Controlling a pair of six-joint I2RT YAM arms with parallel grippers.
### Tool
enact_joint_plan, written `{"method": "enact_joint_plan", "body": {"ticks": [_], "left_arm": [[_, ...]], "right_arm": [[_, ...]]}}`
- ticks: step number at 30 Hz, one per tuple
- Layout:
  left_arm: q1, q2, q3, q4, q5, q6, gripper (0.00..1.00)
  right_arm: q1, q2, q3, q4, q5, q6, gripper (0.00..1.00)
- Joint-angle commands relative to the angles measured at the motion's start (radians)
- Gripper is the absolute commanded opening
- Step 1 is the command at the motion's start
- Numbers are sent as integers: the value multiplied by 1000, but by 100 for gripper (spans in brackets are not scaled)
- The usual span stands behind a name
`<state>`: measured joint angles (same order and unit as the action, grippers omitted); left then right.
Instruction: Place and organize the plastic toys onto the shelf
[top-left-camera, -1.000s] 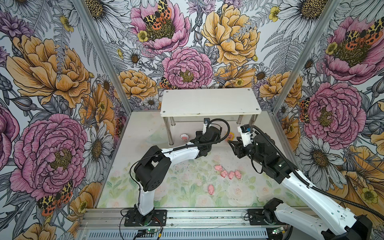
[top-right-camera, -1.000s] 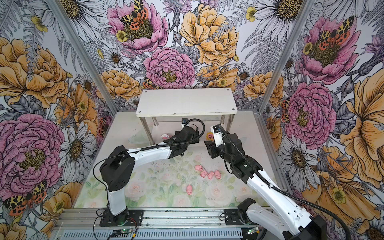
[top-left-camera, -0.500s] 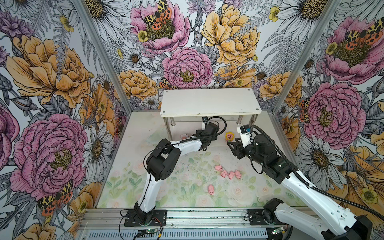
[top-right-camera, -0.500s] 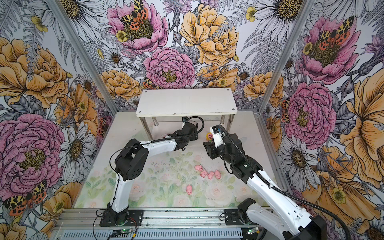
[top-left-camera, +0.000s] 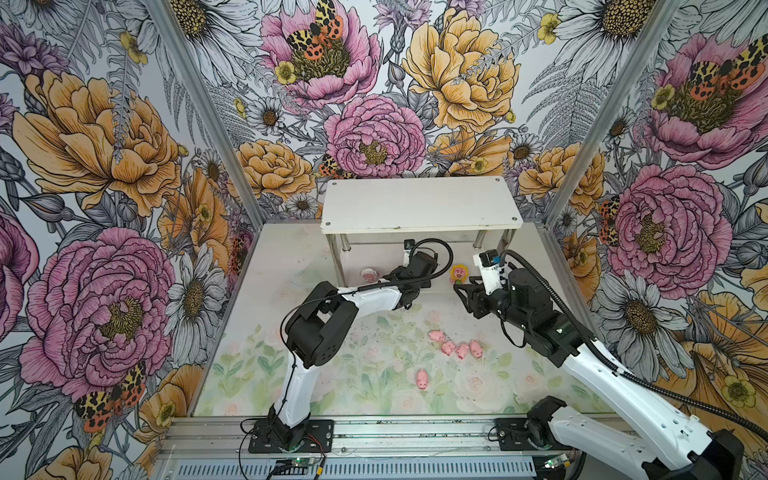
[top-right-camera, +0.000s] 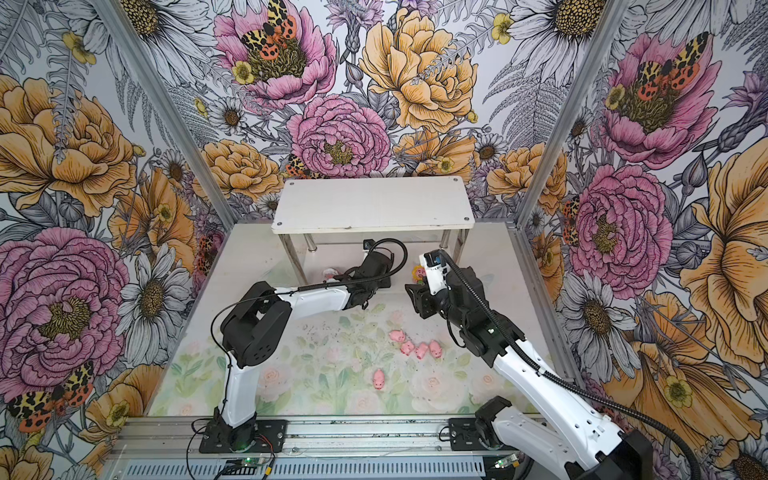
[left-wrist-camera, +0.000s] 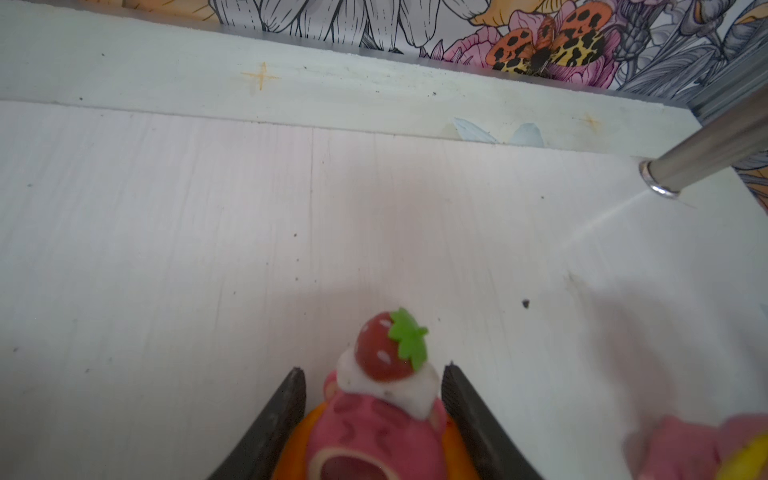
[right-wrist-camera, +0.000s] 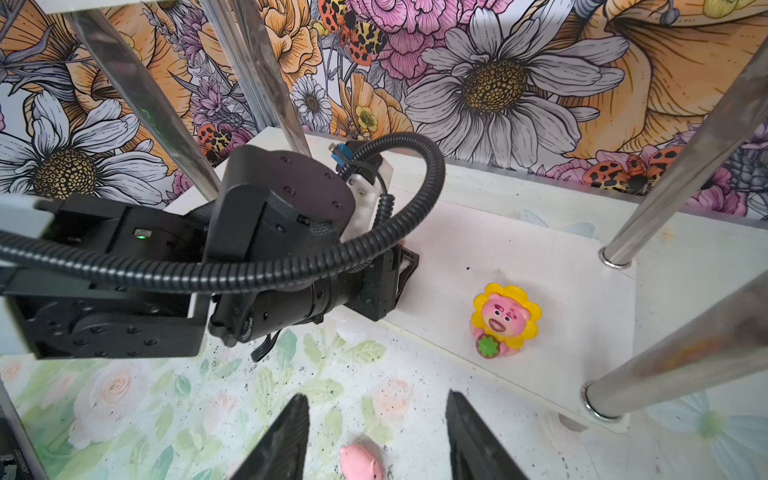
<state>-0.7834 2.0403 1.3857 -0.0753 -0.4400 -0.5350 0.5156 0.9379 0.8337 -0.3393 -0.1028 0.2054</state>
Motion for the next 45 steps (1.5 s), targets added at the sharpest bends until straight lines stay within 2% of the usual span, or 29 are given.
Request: {"method": "enact_joint_plan", "body": {"ticks": [1, 8, 11, 17, 22, 31, 38, 42, 45], "left_arm": [[-44, -121, -54, 28, -59, 25, 25], [-173, -370, -291, 166, -215, 135, 22], [-233, -456, -424, 294, -260, 198, 20], [-339, -565, -626, 520, -288, 314, 20], [-377, -623, -729, 648, -267, 377, 20], [-418, -667, -813, 782, -232, 461, 20], [-422, -669, -824, 803, -206, 473, 20], [-423, -670, -820, 794, -203, 480, 20], [-422, -672, -820, 789, -207, 484, 20]], "right_arm": [[-5, -4, 1, 20, -36, 24, 55], [-9, -16, 20, 2, -132, 90, 55], [-30, -1, 34, -9, -188, 134, 55], [-75, 104, 86, -14, -368, 225, 55], [-69, 179, 113, 3, -467, 286, 59], [0, 266, 90, 56, -534, 323, 58], [13, 240, 102, 73, -546, 322, 56], [11, 215, 105, 72, -532, 317, 49], [11, 202, 117, 66, -527, 320, 39]]}}
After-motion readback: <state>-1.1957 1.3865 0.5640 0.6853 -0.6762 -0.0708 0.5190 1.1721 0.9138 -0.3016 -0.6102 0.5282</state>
